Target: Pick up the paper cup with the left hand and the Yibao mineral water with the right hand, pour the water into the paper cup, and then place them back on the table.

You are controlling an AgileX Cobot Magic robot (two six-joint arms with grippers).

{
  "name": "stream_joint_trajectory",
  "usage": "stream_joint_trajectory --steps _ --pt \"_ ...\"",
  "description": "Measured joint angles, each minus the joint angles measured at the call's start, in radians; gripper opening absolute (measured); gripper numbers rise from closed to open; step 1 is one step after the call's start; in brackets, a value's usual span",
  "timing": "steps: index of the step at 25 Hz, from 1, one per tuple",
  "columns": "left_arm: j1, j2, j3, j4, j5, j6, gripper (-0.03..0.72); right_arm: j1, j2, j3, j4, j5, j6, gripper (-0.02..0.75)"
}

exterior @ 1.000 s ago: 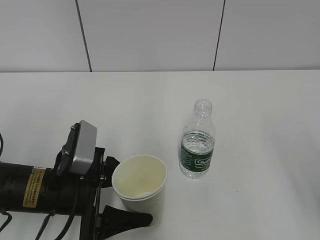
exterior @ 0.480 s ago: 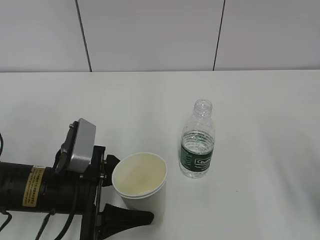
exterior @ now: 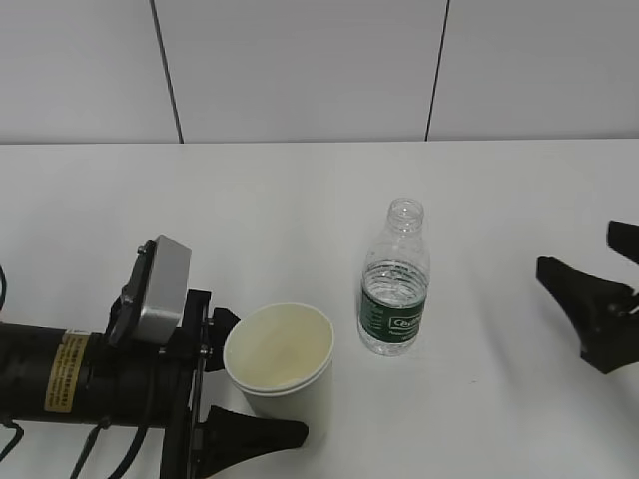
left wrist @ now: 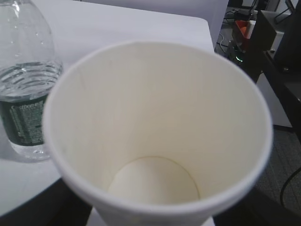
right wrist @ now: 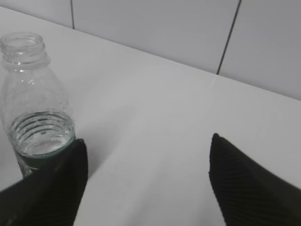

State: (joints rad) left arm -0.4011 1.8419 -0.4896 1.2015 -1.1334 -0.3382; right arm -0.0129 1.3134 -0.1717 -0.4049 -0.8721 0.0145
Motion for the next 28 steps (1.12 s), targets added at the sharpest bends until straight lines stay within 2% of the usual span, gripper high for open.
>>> stream_joint_trajectory --steps 7,23,28 --pt "0.000 0.000 0.000 0.000 -0.003 0.000 0.484 0.000 0.263 -0.069 -0.064 -0.154 0.002 0.592" --pt "0.000 0.000 0.000 -0.064 -0.005 0.000 0.484 0.000 0.472 -0.194 -0.361 -0.213 0.002 0.592" --pt "0.000 0.000 0.000 -0.092 -0.005 0.000 0.484 0.000 0.550 -0.235 -0.390 -0.257 0.004 0.592"
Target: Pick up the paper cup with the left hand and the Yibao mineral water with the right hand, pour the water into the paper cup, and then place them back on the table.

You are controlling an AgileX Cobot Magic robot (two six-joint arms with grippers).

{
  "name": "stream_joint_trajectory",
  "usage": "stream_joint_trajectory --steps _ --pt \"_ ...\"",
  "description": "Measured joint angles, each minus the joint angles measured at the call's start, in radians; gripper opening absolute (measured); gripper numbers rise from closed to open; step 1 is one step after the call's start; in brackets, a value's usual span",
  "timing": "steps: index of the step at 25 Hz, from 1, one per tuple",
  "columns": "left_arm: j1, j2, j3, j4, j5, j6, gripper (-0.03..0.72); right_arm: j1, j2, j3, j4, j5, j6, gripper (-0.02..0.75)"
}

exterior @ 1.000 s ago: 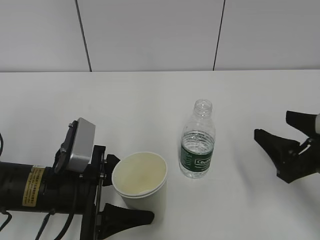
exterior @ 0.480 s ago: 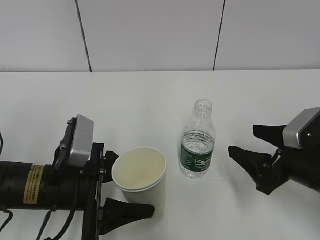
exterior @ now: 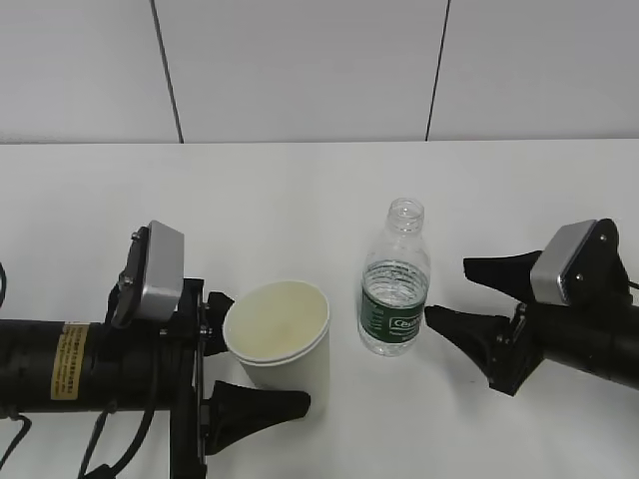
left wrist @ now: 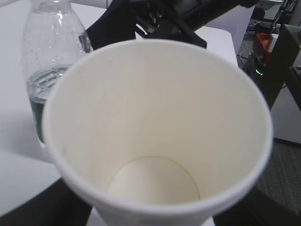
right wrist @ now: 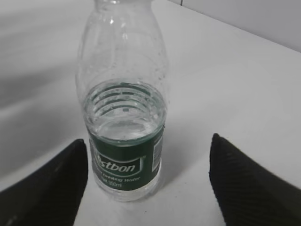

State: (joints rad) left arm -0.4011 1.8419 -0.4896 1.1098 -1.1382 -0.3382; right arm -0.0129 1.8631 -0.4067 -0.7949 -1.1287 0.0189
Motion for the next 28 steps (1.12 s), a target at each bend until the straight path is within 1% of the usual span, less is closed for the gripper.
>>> stream_joint_trajectory --steps 3,10,17,24,28 --pt "0.000 0.000 0.000 -0.007 0.000 0.000 0.484 0.000 0.050 -0.024 -0.008 -0.010 0.011 0.592" --pt "0.000 0.000 0.000 -0.015 0.001 0.000 0.484 0.000 0.141 -0.090 -0.071 -0.012 0.017 0.592" --pt "0.000 0.000 0.000 -0.028 0.001 0.000 0.484 0.003 0.199 -0.147 -0.082 -0.013 0.049 0.592" --pt "0.000 0.000 0.000 -0.043 0.001 0.000 0.484 0.075 0.229 -0.209 -0.093 -0.013 0.066 0.592" --pt "0.000 0.000 0.000 -0.043 0.001 0.000 0.484 0.096 0.230 -0.246 -0.084 -0.013 0.069 0.592"
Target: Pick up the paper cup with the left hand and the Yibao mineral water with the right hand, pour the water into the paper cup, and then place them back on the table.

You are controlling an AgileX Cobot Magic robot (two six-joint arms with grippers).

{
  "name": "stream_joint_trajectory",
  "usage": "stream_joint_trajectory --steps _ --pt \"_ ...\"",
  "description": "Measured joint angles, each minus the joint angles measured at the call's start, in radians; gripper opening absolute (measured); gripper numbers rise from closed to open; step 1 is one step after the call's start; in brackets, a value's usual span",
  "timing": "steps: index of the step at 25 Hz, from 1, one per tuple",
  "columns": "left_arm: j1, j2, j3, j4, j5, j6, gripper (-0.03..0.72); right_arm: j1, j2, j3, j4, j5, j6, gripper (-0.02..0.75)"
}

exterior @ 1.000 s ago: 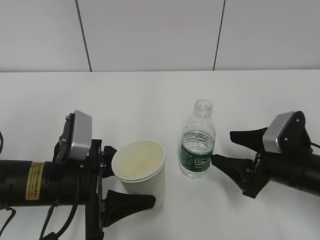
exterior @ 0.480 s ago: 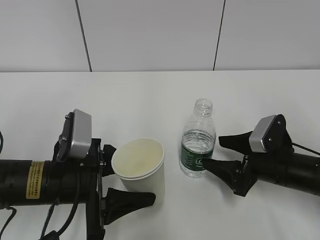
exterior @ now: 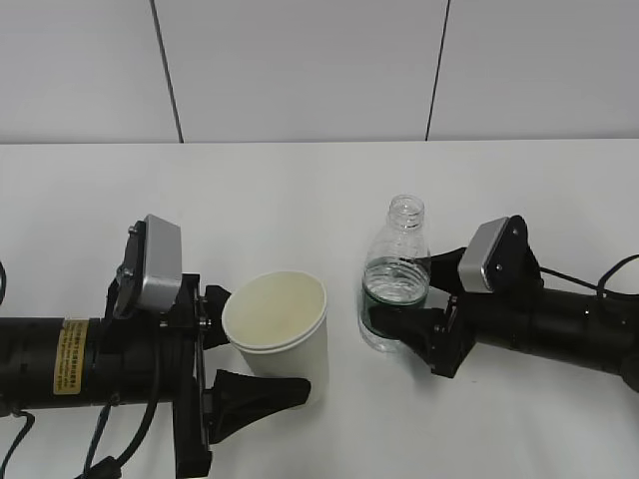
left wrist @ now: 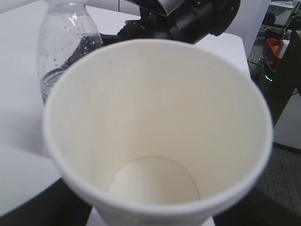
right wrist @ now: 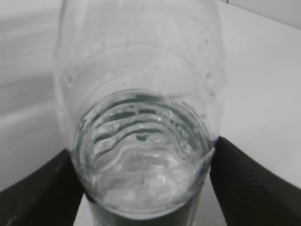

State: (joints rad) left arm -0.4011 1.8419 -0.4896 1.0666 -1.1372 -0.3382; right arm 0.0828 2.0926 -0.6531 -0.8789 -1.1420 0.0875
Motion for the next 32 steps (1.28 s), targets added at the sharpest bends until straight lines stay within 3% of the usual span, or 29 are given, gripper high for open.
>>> stream_joint_trajectory --steps 15,21,32 --pt "0.000 0.000 0.000 -0.009 0.000 0.000 0.484 0.002 0.009 -0.042 -0.016 0.029 0.050 0.587" --pt "0.000 0.000 0.000 -0.023 0.000 0.000 0.484 0.002 0.009 -0.042 -0.020 0.029 0.050 0.473" --pt "0.000 0.000 0.000 -0.007 0.014 0.000 0.484 0.002 -0.024 -0.042 -0.051 0.075 0.089 0.457"
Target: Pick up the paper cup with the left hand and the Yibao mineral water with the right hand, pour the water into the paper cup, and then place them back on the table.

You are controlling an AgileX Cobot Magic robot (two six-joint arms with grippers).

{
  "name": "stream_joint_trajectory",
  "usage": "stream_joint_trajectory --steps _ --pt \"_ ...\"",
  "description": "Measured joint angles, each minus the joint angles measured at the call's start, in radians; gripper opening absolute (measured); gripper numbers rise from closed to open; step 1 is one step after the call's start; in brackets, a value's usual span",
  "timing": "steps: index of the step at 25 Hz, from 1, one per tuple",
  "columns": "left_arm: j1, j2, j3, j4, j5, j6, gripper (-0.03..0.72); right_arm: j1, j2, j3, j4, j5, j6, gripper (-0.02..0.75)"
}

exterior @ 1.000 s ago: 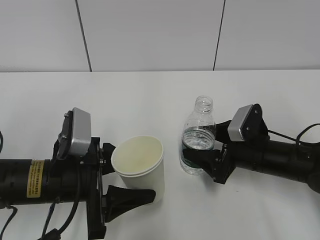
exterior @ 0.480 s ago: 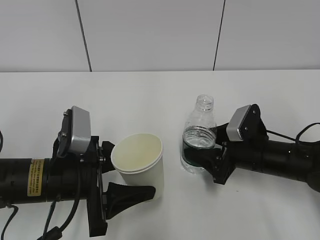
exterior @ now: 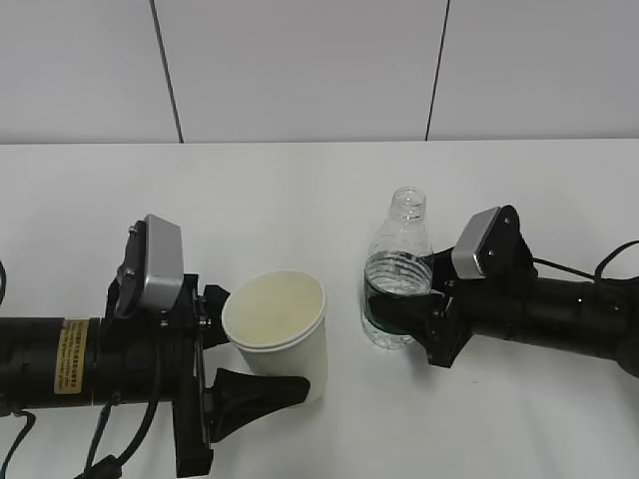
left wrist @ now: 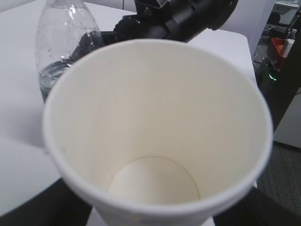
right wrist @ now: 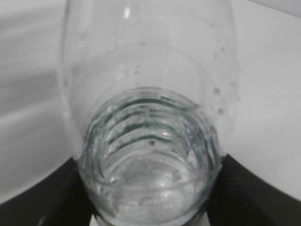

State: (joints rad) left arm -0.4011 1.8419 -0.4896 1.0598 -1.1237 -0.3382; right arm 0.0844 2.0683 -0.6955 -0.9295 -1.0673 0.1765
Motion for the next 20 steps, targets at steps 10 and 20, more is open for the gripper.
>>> stream_joint_trajectory --steps 10,20 --pt "0.000 0.000 0.000 0.033 0.018 0.000 0.482 0.000 -0.162 0.000 -0.115 0.150 0.025 0.455" --pt "0.000 0.000 0.000 0.081 0.045 0.001 0.479 0.000 -0.252 0.000 -0.165 0.178 0.058 0.455"
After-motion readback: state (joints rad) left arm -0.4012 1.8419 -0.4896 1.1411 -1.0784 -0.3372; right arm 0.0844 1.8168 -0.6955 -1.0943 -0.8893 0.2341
